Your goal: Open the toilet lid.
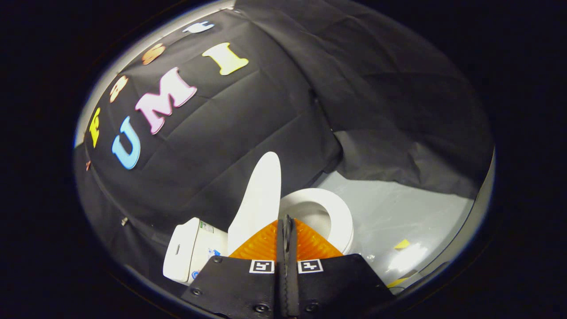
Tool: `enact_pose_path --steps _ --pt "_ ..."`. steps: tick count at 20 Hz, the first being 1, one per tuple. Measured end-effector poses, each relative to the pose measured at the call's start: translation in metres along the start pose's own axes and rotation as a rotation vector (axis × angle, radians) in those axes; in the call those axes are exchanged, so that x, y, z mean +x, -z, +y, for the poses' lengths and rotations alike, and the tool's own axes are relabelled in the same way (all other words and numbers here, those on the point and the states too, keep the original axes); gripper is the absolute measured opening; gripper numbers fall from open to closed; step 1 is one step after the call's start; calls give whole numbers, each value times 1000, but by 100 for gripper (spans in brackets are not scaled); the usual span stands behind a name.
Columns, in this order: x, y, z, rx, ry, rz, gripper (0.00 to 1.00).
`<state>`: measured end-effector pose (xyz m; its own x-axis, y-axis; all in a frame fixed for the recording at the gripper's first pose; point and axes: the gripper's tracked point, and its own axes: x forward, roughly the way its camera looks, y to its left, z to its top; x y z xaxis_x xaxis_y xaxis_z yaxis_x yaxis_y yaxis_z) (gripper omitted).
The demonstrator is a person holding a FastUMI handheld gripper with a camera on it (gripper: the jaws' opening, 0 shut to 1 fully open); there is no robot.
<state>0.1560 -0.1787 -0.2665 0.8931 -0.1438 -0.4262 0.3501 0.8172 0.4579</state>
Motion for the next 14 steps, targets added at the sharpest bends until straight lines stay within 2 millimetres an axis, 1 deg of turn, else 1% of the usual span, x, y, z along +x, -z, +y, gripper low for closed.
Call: enact_pose_path --steps 2,5,9,11,14 --pt "-12 0 34 -72 -20 -14 5" --pt "-18 2 72 -200 -3 -47 5" --pt "-32 6 102 -258 -12 -79 5" --pt "-34 6 118 -285 -15 -90 5" --pt "-42 8 150 -339 -39 -110 5"
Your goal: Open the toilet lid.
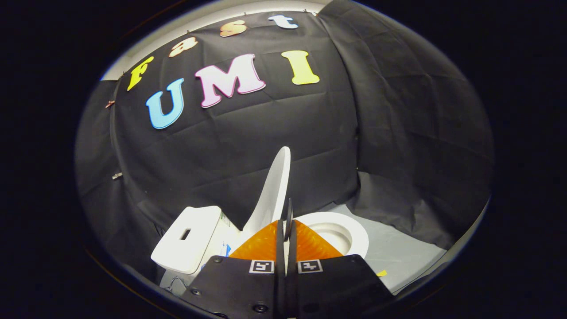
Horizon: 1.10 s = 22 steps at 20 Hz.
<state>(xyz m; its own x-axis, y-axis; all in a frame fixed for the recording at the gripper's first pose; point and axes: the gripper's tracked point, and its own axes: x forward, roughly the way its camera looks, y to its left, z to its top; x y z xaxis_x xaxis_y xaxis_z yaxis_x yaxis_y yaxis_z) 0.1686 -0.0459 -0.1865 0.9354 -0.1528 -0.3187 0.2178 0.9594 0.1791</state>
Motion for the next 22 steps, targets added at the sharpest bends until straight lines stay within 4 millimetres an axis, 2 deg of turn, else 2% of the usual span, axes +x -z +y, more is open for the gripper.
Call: enact_pose_path --steps 3,10,17,22 --pt "-7 -8 35 -51 -32 -28 5" --pt "-19 -11 110 -190 -103 -70 5" --pt "-28 1 175 -291 -190 -81 5" --pt "-31 12 207 -339 -221 -72 5"
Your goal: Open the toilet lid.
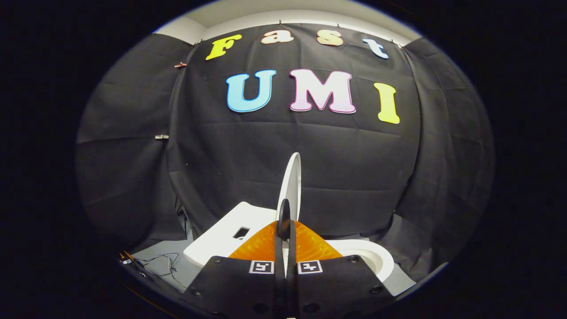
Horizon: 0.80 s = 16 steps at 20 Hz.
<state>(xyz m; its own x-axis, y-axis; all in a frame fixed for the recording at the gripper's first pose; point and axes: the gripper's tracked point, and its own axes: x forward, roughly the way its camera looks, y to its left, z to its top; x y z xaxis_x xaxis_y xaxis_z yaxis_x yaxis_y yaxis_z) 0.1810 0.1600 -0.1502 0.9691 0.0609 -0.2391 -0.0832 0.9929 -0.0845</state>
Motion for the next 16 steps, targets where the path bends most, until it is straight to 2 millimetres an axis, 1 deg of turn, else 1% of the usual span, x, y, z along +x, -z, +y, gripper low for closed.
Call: enact_pose_path --steps 13,14,16 --pt "10 6 65 -77 -105 30 6" --pt "7 2 67 -84 -108 32 6" --pt "8 2 71 -92 -106 32 6"
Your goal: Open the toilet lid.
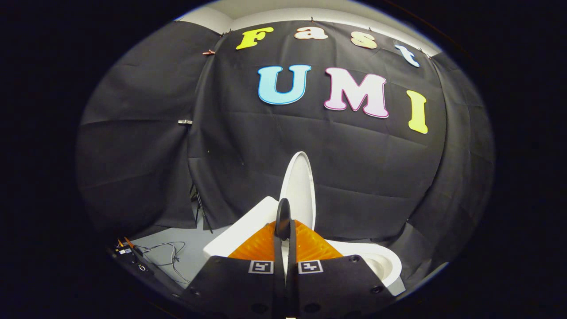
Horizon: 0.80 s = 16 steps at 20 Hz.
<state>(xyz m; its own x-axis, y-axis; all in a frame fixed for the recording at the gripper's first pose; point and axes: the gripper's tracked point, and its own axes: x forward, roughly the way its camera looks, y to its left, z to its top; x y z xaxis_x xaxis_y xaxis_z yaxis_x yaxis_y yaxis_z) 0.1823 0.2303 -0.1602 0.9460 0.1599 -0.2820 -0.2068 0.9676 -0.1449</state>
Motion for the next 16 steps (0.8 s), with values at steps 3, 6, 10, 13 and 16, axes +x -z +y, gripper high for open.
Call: enact_pose_path --steps 3,6,10,13,16 --pt "-1 0 1 9 -4 8 6" --pt "-1 -6 5 39 -48 1 20" --pt "-25 -31 -3 70 -50 -67 66" --pt "-43 -46 -12 69 -48 -102 100" --pt "-73 -67 -26 88 -49 -143 100"
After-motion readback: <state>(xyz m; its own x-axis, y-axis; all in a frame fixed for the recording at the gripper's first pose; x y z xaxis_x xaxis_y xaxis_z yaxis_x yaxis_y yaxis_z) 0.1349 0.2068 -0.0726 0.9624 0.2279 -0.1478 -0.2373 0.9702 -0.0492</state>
